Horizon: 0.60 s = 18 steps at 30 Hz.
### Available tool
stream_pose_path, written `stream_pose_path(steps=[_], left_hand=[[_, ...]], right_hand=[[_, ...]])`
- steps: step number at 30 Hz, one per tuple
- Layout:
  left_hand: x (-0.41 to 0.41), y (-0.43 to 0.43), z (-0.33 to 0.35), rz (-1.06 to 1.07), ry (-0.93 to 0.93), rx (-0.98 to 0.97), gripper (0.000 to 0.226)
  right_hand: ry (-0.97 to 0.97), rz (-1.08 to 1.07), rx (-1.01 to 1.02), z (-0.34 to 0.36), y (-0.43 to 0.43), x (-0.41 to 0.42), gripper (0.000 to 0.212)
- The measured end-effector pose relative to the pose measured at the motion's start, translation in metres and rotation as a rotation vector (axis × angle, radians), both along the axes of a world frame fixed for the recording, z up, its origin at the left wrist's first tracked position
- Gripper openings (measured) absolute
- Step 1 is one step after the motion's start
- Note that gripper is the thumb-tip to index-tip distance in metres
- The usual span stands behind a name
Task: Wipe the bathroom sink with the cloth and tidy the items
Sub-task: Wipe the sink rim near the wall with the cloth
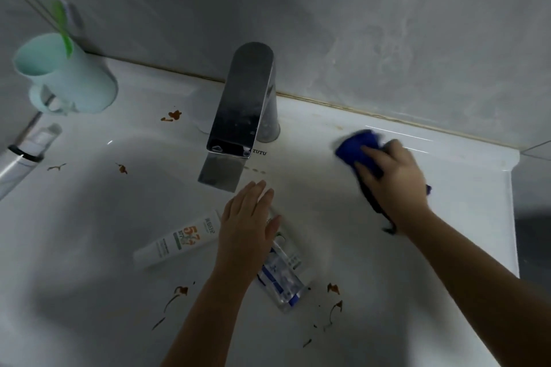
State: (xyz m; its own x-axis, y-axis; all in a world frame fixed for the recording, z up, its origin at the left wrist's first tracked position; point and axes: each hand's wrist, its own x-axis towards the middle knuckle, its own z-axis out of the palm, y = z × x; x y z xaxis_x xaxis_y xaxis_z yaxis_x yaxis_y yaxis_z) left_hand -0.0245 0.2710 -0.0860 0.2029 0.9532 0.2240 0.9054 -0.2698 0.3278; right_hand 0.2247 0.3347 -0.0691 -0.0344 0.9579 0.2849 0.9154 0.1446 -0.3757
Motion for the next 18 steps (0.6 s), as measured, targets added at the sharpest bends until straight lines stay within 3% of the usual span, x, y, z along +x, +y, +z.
stream_pose_path(steps=[2,8,12,14,18], left_hand=[[0.002,-0.001,0.001,-0.003,-0.019,-0.011,0.046],[0.001,0.001,0.001,-0.005,-0.044,0.041,0.045],[0.004,0.002,0.004,-0.023,-0.067,0.026,0.046],[0.004,0.003,0.005,-0.045,-0.063,0.017,0.046],[-0.004,0.004,0.004,-0.078,-0.016,0.048,0.045]], right_hand=[[0.041,-0.150,0.003,-0.003,0.007,-0.006,0.041],[0.009,0.102,0.025,-0.001,0.055,-0.099,0.028],[0.144,-0.157,0.126,-0.003,0.041,-0.055,0.037],[0.114,-0.205,0.136,-0.005,0.035,-0.043,0.037],[-0.033,0.095,0.075,0.000,0.062,-0.089,0.043]])
